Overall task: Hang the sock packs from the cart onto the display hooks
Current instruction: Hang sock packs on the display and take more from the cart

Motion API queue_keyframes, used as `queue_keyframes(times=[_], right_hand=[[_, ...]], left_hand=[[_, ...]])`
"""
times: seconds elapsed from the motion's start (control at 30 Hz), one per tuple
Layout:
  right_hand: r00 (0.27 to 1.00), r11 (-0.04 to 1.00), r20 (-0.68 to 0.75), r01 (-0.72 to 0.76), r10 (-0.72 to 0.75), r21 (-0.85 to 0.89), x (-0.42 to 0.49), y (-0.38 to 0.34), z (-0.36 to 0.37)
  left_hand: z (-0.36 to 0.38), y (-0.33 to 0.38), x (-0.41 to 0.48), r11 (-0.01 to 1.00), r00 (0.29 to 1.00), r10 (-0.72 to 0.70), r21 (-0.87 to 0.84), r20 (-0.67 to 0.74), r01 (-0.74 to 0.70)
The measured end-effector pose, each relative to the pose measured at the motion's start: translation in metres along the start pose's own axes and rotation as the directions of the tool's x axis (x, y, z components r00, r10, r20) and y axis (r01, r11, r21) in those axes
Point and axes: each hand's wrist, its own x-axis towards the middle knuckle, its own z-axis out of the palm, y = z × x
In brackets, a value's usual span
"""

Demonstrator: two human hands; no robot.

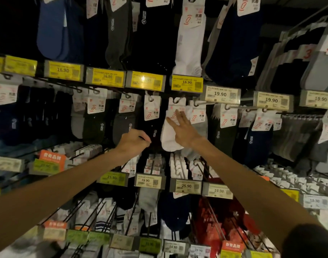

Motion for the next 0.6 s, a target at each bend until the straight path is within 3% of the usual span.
queue_keyframes(times=[0.2,0.37,0.47,0.6], right_hand=[[0.998,0.998,-0.007,0.062,-0.062,0.033,-0.048,-0.016,0.008],[0.959,0.972,-0.257,0.165,-0.119,0.169,-0.119,-0.064,0.049],[0.912,0.972,-0.410,0.125,-0.034,0.199,-0.173,-0.093,0.077],[0.938,0.959,-0.347,0.096,0.002,0.265,-0.245,-0.110,0.138]], left_hand=[[0.000,-0.004,-0.013,0.998,1.000,0.012,-0.063,0.004,-0.011],[0.029,-0.018,-0.046,0.985,0.984,0.169,-0.038,0.058,-0.167],[0.059,-0.047,-0.082,0.965,0.944,0.258,-0.109,0.204,-0.240],[0.106,-0.101,-0.132,0.976,0.894,0.216,-0.088,0.393,-0.197]])
